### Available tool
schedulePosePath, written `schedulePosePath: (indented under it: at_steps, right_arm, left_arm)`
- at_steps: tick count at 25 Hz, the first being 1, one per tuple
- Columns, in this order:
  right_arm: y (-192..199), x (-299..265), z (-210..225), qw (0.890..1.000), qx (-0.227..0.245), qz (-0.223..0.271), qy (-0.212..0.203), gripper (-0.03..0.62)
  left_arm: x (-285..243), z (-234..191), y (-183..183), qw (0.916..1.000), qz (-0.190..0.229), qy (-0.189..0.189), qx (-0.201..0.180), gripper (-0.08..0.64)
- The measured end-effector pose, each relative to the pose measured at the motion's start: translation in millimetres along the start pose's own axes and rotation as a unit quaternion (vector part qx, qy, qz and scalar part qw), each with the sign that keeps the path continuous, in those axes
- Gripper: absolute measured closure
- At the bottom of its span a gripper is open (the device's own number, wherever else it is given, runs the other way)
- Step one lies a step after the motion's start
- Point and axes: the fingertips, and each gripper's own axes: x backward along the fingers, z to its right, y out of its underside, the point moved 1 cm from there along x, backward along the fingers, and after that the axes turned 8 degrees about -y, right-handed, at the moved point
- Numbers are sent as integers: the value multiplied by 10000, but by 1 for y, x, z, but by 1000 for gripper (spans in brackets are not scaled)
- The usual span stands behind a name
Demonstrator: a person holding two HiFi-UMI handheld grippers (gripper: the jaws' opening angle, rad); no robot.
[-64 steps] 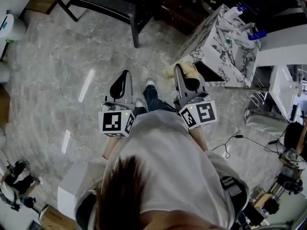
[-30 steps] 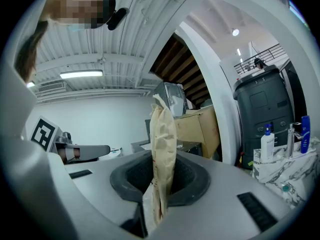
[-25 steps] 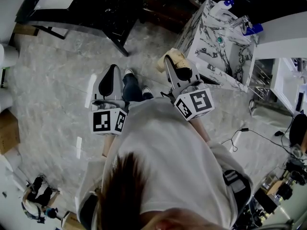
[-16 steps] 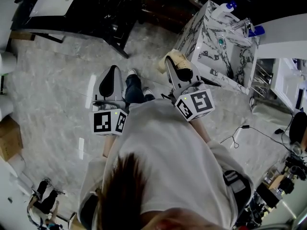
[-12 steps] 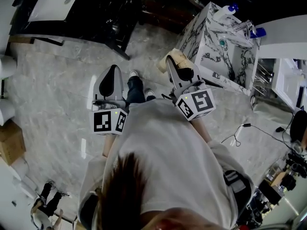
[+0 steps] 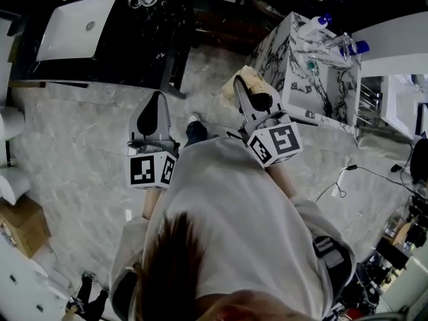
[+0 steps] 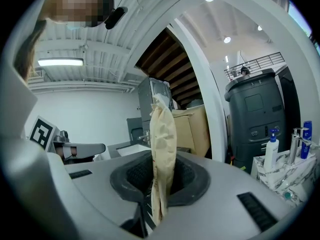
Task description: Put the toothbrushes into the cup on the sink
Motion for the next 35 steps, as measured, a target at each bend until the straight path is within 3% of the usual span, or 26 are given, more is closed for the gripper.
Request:
schedulePosePath:
  at_steps: [11,23,35]
  right_arm:
    - [1,-41,-7,9995,17,58,310,540]
    - [-8,-50,-1,9991,17,90,424,540]
    - [-18,-93,61,9997,-116,52,221,540]
  left_arm:
    - [-19,-50,2,9999,-9,131,-25,545]
    - [-34,-54,2,9998,-64,190,60,545]
    - [-99,-53,-4,9996,-62,-280,21,544]
